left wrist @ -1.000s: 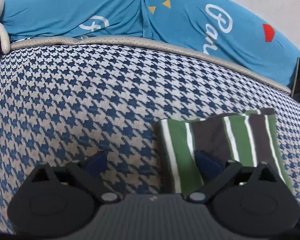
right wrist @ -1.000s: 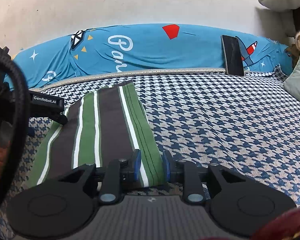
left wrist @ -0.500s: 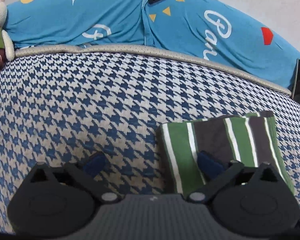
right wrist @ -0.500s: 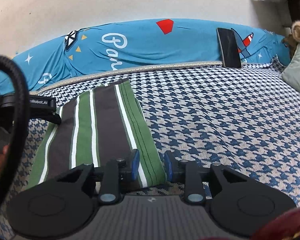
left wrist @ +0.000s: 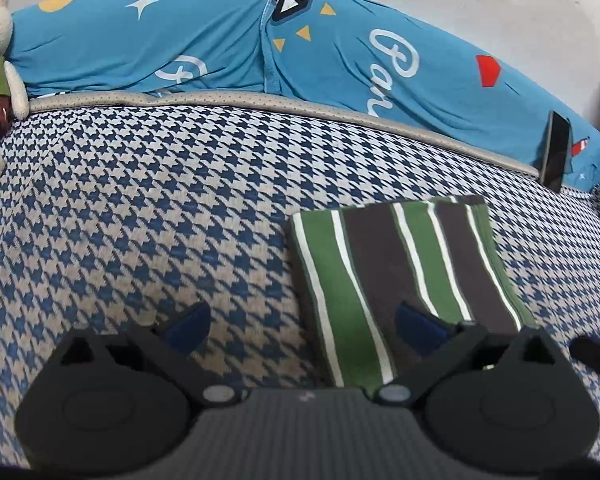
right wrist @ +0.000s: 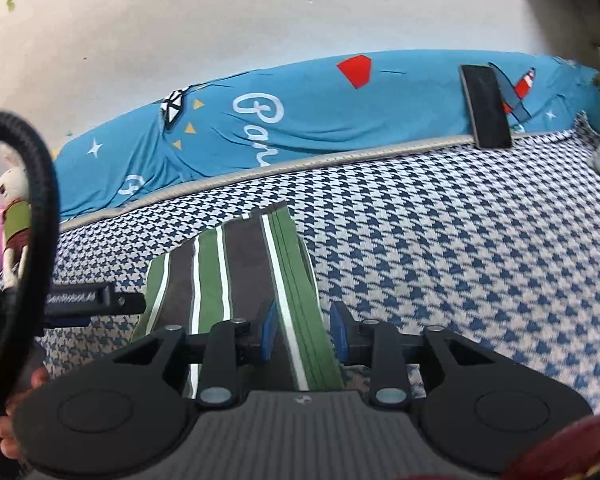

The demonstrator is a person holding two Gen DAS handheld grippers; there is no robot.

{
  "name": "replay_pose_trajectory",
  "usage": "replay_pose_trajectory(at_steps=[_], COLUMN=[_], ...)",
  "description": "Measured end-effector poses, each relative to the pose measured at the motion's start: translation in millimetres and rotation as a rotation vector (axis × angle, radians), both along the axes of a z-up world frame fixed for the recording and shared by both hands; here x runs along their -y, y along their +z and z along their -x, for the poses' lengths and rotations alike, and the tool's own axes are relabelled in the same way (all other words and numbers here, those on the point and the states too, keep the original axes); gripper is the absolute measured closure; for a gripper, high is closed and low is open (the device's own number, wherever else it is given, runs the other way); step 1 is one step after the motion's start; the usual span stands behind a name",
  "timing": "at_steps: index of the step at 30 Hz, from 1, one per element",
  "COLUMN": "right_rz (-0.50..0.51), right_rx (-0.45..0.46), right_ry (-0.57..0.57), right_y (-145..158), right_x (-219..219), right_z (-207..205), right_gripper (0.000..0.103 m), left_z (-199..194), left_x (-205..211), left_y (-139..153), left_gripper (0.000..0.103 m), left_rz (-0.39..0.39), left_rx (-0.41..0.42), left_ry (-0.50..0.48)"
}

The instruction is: Fold clothes

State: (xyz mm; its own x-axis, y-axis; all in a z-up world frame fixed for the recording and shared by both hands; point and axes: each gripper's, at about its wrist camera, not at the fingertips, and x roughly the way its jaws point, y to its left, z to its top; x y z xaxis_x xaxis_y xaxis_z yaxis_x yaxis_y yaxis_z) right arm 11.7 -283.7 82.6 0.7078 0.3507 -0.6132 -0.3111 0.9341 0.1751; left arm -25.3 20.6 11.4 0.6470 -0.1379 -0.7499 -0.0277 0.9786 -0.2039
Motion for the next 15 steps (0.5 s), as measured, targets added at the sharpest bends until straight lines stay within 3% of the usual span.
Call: replay_pose_trajectory(at_steps=[2,15], right_rz=[-0.002,-0.130], right_rx=[-0.019,-0.116], right_ry=[0.022,0.010], right_y=[2,-13], right_x=[7,37], right_z=[-8,-45], right_gripper=[0.065,0.064], left_z=[6,11], left_x=[-1,-5], left_y=[2,-6], left_gripper=[0.000,0.000], left_rz=[0.007,0.028], left_rx=[0.001,-0.047], left_ry=[-0.011,-0.015])
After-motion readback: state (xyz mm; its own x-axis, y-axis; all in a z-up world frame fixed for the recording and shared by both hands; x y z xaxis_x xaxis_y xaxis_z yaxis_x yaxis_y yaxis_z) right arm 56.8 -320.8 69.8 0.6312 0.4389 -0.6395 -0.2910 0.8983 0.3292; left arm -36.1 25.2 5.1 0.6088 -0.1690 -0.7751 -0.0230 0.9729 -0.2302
